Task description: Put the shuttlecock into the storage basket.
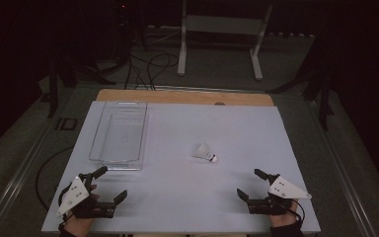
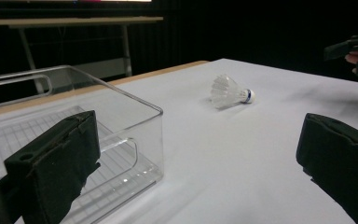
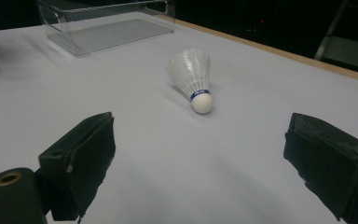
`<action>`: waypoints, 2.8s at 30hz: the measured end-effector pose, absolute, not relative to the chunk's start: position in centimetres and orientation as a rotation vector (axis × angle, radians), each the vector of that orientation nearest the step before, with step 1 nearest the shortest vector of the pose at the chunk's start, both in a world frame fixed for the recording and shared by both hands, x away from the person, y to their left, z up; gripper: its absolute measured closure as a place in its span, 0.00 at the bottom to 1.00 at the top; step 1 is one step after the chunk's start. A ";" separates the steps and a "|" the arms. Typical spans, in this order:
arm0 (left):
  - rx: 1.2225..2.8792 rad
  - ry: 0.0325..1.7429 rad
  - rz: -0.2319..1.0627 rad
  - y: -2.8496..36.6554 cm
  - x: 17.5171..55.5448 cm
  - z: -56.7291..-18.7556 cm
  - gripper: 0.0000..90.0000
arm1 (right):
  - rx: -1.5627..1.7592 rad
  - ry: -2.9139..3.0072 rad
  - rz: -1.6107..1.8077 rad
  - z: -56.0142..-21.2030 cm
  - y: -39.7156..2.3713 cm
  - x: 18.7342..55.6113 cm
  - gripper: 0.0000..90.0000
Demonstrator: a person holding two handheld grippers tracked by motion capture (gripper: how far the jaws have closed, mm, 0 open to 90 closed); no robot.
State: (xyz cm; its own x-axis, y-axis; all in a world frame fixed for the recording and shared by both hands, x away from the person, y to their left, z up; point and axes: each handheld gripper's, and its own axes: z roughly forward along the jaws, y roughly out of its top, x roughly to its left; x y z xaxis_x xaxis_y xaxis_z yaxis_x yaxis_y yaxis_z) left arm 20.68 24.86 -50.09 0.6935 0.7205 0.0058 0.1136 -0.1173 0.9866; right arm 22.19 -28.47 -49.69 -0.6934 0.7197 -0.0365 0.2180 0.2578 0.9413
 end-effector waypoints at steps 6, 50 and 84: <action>1.654 0.693 0.572 24.8 20.8 -50.2 0.00 | 0.852 2.054 1.409 -49.6 -28.4 22.1 0.10; 1.680 0.759 0.601 24.7 20.8 -50.1 0.00 | 0.865 2.031 1.364 -44.4 -28.8 22.5 0.10; 1.687 0.749 0.576 24.6 20.9 -50.1 0.00 | 0.858 2.287 1.317 -41.2 -27.4 28.3 0.10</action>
State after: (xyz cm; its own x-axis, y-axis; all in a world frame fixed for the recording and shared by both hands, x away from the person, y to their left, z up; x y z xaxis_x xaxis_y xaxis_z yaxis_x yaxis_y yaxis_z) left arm 20.85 24.63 -50.08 0.6763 0.7365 -0.0101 0.1795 -0.1514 0.9720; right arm 28.32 -27.41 -41.17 -0.7487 0.6629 -0.0114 0.3231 0.3799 0.8668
